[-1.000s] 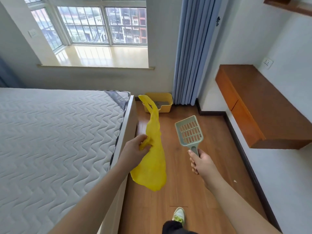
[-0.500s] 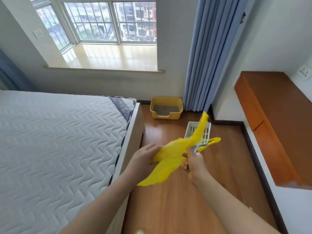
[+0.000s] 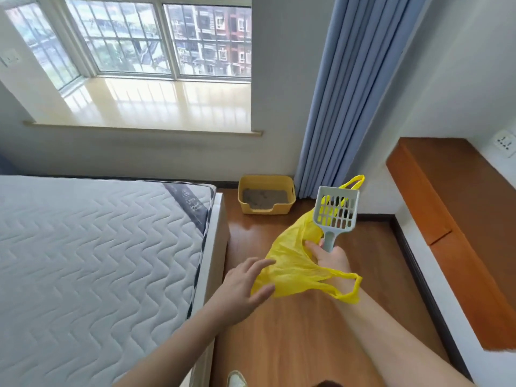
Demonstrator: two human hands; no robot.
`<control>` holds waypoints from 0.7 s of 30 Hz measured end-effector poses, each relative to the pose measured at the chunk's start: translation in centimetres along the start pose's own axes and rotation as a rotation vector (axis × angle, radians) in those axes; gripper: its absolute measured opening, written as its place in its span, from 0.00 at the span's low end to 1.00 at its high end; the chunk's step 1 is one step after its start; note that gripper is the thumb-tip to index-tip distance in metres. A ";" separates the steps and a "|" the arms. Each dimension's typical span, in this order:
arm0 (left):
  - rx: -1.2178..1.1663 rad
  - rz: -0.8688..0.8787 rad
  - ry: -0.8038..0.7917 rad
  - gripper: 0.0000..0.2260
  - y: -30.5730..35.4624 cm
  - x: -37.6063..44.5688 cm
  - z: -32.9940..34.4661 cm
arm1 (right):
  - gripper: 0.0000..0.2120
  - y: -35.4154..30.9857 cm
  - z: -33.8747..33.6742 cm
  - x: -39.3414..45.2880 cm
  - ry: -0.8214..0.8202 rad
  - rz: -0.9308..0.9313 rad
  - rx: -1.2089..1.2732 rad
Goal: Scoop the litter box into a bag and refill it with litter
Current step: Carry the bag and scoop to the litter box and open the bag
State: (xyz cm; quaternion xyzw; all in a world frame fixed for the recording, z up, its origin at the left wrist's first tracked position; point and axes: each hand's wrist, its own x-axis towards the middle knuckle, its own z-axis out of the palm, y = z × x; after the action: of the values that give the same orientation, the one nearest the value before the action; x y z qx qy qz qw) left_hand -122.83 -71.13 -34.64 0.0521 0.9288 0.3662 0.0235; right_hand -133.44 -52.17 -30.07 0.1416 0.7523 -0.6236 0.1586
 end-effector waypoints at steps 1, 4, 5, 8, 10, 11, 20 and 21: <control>-0.060 -0.048 0.004 0.27 0.6 1.3 -0.6 | 0.15 -0.2 0.2 0.4 0.005 -0.007 0.015; -0.339 -0.229 0.006 0.32 3.3 5.6 -1.7 | 0.18 -0.6 1.2 2.1 -0.010 -0.025 0.056; -0.411 -0.270 0.000 0.34 4.3 7.1 -1.9 | 0.17 -0.9 1.4 2.6 -0.022 -0.026 0.053; -0.460 -0.383 -0.040 0.35 5.5 11.6 -1.6 | 0.17 -1.6 1.3 5.1 -0.061 -0.042 -0.054; -0.460 -0.473 -0.059 0.35 5.3 14.2 -0.9 | 0.17 -2.1 1.0 6.9 -0.085 -0.066 -0.074; -0.462 -0.521 -0.061 0.34 5.1 15.5 -0.4 | 0.17 -2.3 0.8 8.1 -0.092 -0.077 -0.057; -0.572 -0.638 -0.025 0.11 3.0 28.0 4.1 | 0.13 -3.0 -2.0 19.9 -0.121 -0.048 0.091; -0.529 -0.634 -0.030 0.11 2.6 29.0 4.5 | 0.13 -3.1 -2.4 21.2 -0.112 -0.050 0.092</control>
State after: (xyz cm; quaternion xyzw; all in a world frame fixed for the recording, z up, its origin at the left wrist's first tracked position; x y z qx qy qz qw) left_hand -151.07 -62.87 -36.32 -0.2390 0.7722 0.5661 0.1615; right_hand -154.09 -50.04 -35.73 0.0948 0.7160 -0.6683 0.1783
